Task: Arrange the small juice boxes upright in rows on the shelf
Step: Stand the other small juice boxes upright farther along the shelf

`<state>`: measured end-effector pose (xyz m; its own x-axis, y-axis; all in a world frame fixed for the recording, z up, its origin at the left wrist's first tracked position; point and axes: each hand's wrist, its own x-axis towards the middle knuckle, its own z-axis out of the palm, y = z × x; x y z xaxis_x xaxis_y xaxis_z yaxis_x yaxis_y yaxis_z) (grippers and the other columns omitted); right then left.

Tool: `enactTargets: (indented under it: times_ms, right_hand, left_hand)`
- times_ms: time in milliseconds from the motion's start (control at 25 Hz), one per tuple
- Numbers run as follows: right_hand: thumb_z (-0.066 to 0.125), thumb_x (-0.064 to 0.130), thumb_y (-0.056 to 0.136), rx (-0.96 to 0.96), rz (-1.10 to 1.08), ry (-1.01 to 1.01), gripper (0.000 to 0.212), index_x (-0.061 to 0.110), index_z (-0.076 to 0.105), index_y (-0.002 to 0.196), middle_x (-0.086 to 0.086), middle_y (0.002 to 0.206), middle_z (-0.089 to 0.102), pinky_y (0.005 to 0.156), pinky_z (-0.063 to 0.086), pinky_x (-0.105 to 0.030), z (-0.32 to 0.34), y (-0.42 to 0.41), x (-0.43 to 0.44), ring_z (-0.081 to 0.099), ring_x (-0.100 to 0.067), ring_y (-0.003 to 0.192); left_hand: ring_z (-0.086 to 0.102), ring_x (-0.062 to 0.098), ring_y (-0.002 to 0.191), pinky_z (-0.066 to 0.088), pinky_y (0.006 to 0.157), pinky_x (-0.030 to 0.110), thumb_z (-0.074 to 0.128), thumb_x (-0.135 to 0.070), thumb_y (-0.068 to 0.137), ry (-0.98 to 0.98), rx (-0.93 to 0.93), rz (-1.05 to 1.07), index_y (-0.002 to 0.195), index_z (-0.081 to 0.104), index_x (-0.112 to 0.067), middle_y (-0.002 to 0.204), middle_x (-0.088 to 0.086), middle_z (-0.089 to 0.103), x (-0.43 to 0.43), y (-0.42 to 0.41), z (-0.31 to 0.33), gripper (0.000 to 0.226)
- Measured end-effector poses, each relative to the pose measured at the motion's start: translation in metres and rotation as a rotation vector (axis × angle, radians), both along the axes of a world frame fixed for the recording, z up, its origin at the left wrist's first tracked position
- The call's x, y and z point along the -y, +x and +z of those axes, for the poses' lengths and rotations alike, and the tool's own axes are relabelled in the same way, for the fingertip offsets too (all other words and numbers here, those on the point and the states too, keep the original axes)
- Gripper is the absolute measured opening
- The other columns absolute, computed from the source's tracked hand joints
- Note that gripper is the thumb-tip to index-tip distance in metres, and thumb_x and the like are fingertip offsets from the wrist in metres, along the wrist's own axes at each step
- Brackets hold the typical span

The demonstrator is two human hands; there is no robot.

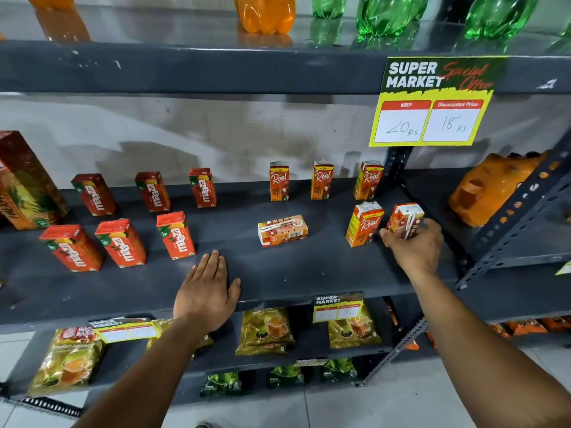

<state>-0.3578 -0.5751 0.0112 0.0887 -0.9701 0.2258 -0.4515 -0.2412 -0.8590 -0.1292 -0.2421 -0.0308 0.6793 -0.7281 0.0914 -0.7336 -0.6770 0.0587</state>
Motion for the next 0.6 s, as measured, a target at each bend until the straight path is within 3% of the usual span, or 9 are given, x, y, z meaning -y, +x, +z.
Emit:
enactTargets:
  times_ms: [40,120,240,320,360,440,600]
  right_hand:
    - [0.08,0.044,0.062,0.049,0.015,-0.014,0.078,0.014,0.045,0.125,-0.009,0.125,0.05,0.084,0.041,-0.029,0.006,-0.003,0.003,0.053,-0.019,0.104]
    - [0.069,0.056,0.064,0.01,0.042,-0.08,0.08,0.017,0.045,0.13,-0.009,0.128,0.047,0.089,0.042,-0.032,0.029,-0.005,0.014,0.051,-0.019,0.109]
    - [0.066,0.065,0.067,-0.512,0.2,-0.048,0.062,0.01,0.068,0.096,-0.012,0.104,0.068,0.077,0.051,-0.037,0.079,-0.003,0.038,0.063,-0.029,0.092]
    - [0.074,0.051,0.067,-0.836,0.402,-0.021,0.045,0.008,0.073,0.081,-0.013,0.092,0.072,0.071,0.053,-0.035,0.109,0.002,0.047,0.064,-0.027,0.08]
    - [0.078,0.04,0.066,-0.968,0.502,-0.047,0.038,0.008,0.073,0.087,-0.012,0.095,0.072,0.074,0.053,-0.035,0.121,0.007,0.051,0.064,-0.027,0.084]
    - [0.082,0.022,0.065,-1.185,0.692,-0.157,0.044,0.014,0.069,0.106,-0.003,0.107,0.068,0.081,0.05,-0.031,0.134,0.014,0.051,0.061,-0.025,0.096]
    - [0.062,0.01,0.077,-1.316,0.877,-0.464,0.042,0.038,0.056,0.107,0.002,0.117,0.062,0.078,0.049,-0.034,0.128,0.006,0.055,0.057,-0.021,0.098]
  left_hand:
    - [0.005,0.019,0.146,0.003,0.116,0.033,0.013,-0.053,0.094,-0.002,0.0,0.001,0.149,0.017,-0.008,0.16,0.007,0.011,0.0,0.0,0.0,0.071]
    - [0.006,0.02,0.146,0.004,0.116,0.034,0.013,-0.053,0.094,-0.005,0.005,0.002,0.149,0.017,-0.008,0.16,0.007,0.012,0.001,0.0,0.0,0.071]
    - [0.005,0.02,0.146,0.003,0.116,0.033,0.012,-0.053,0.094,0.005,0.005,-0.002,0.149,0.016,-0.008,0.16,0.007,0.011,0.001,0.0,0.0,0.072]
    - [0.005,0.02,0.146,0.003,0.116,0.033,0.01,-0.054,0.093,0.004,0.005,-0.003,0.149,0.016,-0.009,0.16,0.007,0.011,0.001,0.0,0.0,0.073]
    - [0.005,0.02,0.146,0.004,0.116,0.033,0.01,-0.054,0.093,0.003,0.005,-0.004,0.149,0.016,-0.009,0.16,0.007,0.011,0.001,0.0,0.001,0.073]
    - [0.005,0.02,0.146,0.004,0.116,0.034,0.01,-0.054,0.093,0.002,0.006,-0.003,0.149,0.016,-0.008,0.16,0.007,0.011,0.001,0.0,0.001,0.073]
    - [0.006,0.02,0.146,0.004,0.116,0.034,0.01,-0.055,0.093,-0.013,-0.003,-0.001,0.149,0.016,-0.008,0.16,0.007,0.011,0.0,0.0,0.0,0.074]
